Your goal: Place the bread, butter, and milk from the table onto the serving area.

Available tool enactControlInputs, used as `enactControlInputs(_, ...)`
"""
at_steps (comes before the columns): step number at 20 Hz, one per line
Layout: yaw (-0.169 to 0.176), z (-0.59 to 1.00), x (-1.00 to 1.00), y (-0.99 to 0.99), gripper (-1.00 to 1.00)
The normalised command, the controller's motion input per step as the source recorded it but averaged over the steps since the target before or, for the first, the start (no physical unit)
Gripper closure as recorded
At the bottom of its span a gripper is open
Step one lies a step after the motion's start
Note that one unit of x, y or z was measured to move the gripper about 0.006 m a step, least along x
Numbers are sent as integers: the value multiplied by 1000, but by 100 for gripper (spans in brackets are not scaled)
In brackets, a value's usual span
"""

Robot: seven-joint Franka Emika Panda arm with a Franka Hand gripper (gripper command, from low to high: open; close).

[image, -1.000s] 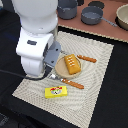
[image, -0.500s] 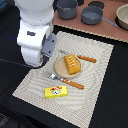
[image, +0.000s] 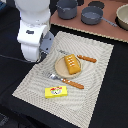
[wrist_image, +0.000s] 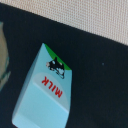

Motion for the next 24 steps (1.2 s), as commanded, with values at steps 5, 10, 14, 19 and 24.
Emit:
enactControlInputs(5, -168, -70, -333, 260, -100)
enactControlInputs(10, -80, -73, -693, 350, -100)
enactControlInputs(14, -28, -125, -917, 336, -100)
enactControlInputs(19, -19, -174, -930, 322, -100)
enactControlInputs(24, -58, -263, -576, 145, -100)
